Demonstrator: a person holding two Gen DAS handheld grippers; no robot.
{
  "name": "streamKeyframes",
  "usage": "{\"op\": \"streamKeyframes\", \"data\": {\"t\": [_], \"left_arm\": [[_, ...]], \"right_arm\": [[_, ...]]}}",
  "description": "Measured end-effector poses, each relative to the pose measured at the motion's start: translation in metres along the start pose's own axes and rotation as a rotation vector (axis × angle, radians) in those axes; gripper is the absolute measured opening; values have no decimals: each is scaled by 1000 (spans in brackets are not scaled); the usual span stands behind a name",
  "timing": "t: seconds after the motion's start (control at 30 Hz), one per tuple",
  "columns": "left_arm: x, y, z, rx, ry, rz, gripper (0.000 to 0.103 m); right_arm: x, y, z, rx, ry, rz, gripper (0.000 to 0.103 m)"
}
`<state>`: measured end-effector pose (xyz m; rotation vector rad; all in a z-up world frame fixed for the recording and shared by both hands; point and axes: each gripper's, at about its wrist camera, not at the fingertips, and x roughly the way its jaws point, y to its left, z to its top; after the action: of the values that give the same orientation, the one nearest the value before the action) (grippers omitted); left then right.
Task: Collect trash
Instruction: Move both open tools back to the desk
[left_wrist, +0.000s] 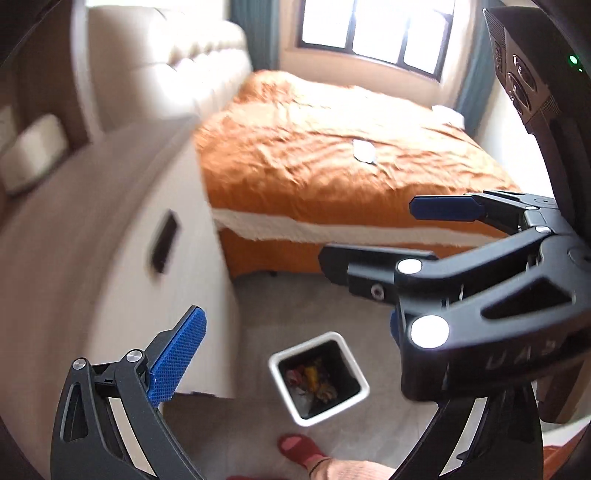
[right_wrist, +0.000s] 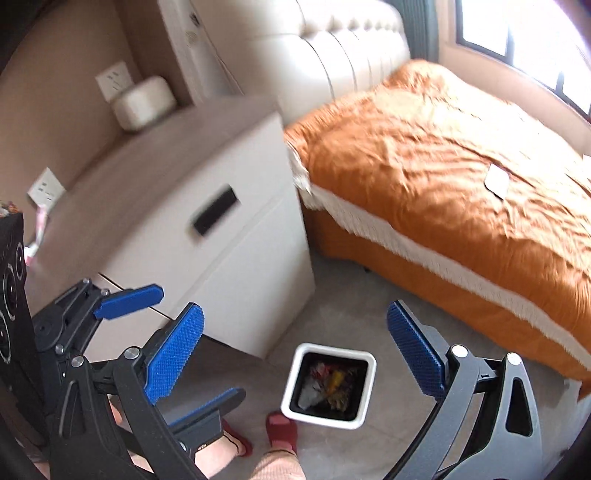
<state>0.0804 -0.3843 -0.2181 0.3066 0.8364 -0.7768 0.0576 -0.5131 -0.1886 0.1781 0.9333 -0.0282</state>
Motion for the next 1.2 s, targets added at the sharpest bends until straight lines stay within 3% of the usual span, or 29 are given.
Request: {"op": "streamKeyframes", "data": {"t": [0.13,0.37,0.53,0.73,0.97,1.2], "left_arm": [[-46,23,5,-90,-56,75,98],[-116,86,-7,-228,-119,321,98],[-163,142,-30,-336,-146,487,98],[-219,196,-67,-452,-157,663,98],[-259,248,-113,-569,-135,821,98],[-275,304,-151,-581,-76,933,98]], "right_arm": [[-14,37,27,-70,-67,88,99],[-18,140,67,-266,-118,288,99],[-20,218,75,-434,-146,409,99],[-17,293,75,-547,-156,536,99],[-5,359,63,-636,-147,596,99],[30,422,41,-749,-85,609,99]]}}
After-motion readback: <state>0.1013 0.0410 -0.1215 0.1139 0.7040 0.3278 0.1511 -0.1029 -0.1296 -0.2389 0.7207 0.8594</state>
